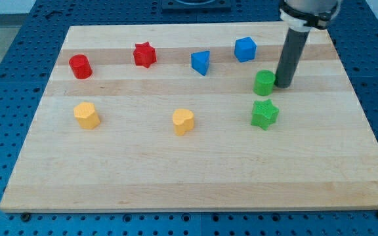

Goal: Push the green star left a bit

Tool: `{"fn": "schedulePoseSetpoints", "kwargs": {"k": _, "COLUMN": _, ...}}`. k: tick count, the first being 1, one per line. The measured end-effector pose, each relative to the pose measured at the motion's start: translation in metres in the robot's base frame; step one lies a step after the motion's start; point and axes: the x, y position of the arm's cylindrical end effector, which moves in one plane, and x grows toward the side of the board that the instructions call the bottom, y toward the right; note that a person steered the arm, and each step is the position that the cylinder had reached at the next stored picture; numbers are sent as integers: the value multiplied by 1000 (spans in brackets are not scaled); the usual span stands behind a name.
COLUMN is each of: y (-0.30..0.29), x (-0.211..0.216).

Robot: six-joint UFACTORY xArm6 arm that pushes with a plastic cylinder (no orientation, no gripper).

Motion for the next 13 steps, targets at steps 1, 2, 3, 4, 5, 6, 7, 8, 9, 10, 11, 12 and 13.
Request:
{"fn": "schedulePoseSetpoints", "kwargs": {"k": 1, "y": -14, "x": 7}}
{"fn": "schedulePoseSetpoints", "kwargs": {"k": 2, "y": -19, "x": 10}}
{"fn": "schedulePoseSetpoints", "kwargs": {"k": 3, "y": -14, "x": 17}}
{"fn": "schedulePoseSetpoints", "kwargs": {"k": 4, "y": -12, "x": 39}}
{"fn": "schedulePoseSetpoints", "kwargs": {"k": 5, "y": -7, "x": 47}}
{"fn": "schedulePoseSetpoints", "kwargs": {"k": 6, "y": -2, "x": 51}}
{"fn": "schedulePoseSetpoints", "kwargs": {"k": 7, "y": 14, "x": 82}}
{"fn": "schedulePoseSetpoints", "kwargs": {"k": 8, "y": 11, "x": 94}}
{"fn": "schedulePoseSetpoints", "kwargs": {"k": 9, "y": -2, "x": 94}}
{"fn": "schedulePoseSetpoints", "kwargs": {"k": 10, "y": -6, "x": 86}}
{"fn": "schedulePoseSetpoints", "kwargs": {"k": 11, "y": -9, "x": 86}}
{"fn": "schedulePoseSetpoints", "kwargs": {"k": 12, "y": -9, "x": 85}}
{"fn": "schedulePoseSetpoints", "kwargs": {"k": 13, "y": -10, "x": 85}}
